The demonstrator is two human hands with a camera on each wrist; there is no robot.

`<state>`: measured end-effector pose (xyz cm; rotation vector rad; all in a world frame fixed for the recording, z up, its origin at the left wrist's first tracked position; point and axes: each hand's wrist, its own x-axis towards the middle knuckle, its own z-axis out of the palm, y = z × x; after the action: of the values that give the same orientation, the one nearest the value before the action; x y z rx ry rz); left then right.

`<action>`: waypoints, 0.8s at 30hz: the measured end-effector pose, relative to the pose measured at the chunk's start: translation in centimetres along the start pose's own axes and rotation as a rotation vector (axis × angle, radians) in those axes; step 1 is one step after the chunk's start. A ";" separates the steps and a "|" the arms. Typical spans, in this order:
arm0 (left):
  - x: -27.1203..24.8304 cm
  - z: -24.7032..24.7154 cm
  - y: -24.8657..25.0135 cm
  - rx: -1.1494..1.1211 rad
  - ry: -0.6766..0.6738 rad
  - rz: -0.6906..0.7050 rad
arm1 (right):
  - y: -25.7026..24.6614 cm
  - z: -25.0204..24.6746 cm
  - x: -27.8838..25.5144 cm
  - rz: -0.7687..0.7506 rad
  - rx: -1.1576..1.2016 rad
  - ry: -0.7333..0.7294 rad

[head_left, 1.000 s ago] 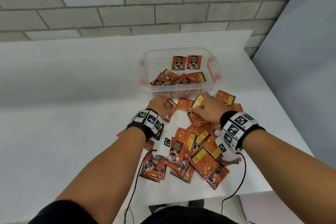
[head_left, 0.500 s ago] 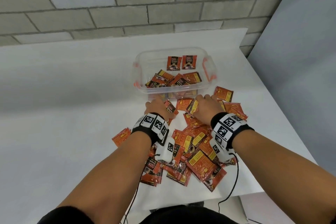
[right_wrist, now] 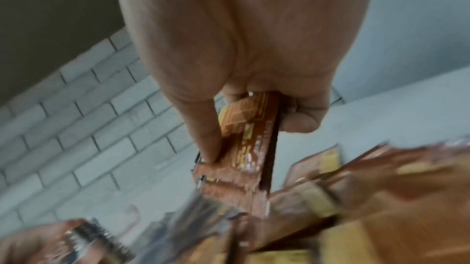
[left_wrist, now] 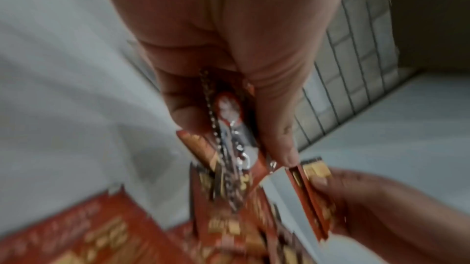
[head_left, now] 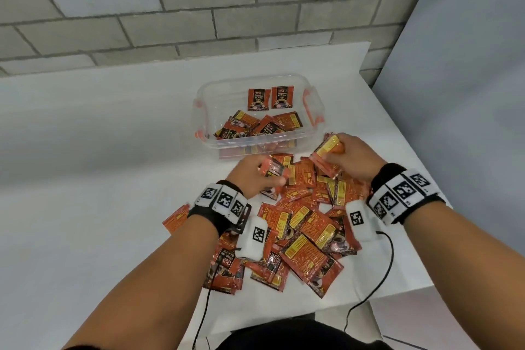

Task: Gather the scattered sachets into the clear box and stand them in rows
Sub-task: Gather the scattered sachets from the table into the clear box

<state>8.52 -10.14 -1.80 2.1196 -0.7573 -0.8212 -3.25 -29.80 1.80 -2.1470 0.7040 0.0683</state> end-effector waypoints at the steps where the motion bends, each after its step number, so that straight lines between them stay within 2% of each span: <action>1: 0.3 1.0 0.5 0.040 -0.041 -0.001 | 0.4 -0.4 0.3 0.010 -0.058 -0.001; 6: 2.7 5.0 2.7 0.182 -0.028 0.018 | 2.2 1.0 1.7 0.155 -0.314 -0.084; 11: 4.2 6.4 3.8 0.369 -0.031 -0.004 | 2.8 2.2 2.5 0.161 -0.282 -0.054; 17: 4.7 7.0 3.8 0.480 0.014 -0.087 | 3.3 2.1 4.2 0.271 -0.323 -0.053; 21: 4.5 7.1 3.8 0.592 0.096 -0.065 | 3.4 2.4 4.4 0.324 -0.357 0.017; 24: 4.5 7.0 3.6 0.629 0.088 -0.059 | 3.4 2.3 4.5 0.335 -0.317 0.002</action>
<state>5.27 -18.26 -4.11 2.7197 -1.0043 -0.5550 -0.70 -31.75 -3.41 -2.3023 1.1101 0.3780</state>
